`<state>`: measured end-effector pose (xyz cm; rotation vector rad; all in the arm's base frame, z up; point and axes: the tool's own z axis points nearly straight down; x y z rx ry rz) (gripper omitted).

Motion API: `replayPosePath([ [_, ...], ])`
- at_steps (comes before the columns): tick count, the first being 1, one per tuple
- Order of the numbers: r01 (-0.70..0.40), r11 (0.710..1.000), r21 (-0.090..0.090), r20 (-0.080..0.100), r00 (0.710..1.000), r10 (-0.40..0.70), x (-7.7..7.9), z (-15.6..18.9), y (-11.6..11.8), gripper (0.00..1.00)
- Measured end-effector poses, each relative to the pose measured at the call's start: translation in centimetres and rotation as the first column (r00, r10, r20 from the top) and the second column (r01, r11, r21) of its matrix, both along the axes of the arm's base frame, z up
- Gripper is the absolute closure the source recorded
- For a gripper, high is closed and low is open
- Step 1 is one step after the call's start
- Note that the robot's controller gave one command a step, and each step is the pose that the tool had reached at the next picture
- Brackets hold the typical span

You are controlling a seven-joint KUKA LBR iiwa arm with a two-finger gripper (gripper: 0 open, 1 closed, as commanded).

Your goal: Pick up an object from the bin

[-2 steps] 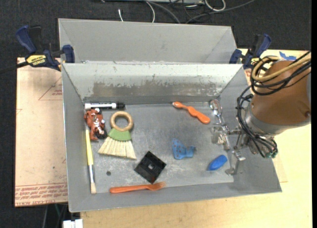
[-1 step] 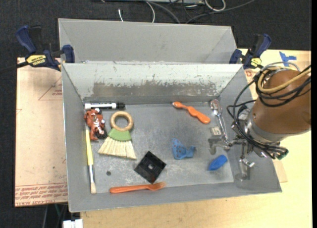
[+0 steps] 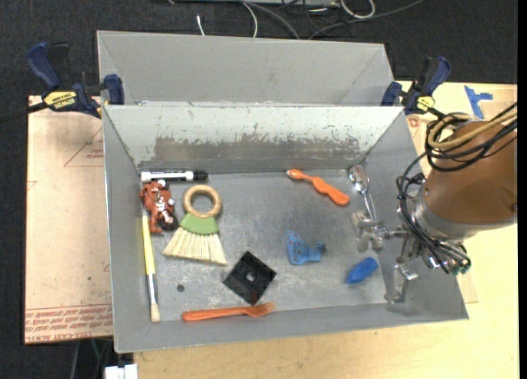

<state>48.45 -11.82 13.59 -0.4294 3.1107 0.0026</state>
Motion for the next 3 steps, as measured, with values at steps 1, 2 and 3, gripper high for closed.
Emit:
replayPosePath([
  [1, -0.388, 0.922, -0.004, 0.006, 0.922, 0.388, 1.0, -4.8, -1.5, 0.0],
  [2, -0.229, 0.973, -0.002, 0.007, 0.973, 0.229, 2.5, -6.6, -1.2, 1.0],
  [3, -0.229, 0.973, -0.002, 0.007, 0.973, 0.229, 2.5, -6.6, -1.2, 1.0],
])
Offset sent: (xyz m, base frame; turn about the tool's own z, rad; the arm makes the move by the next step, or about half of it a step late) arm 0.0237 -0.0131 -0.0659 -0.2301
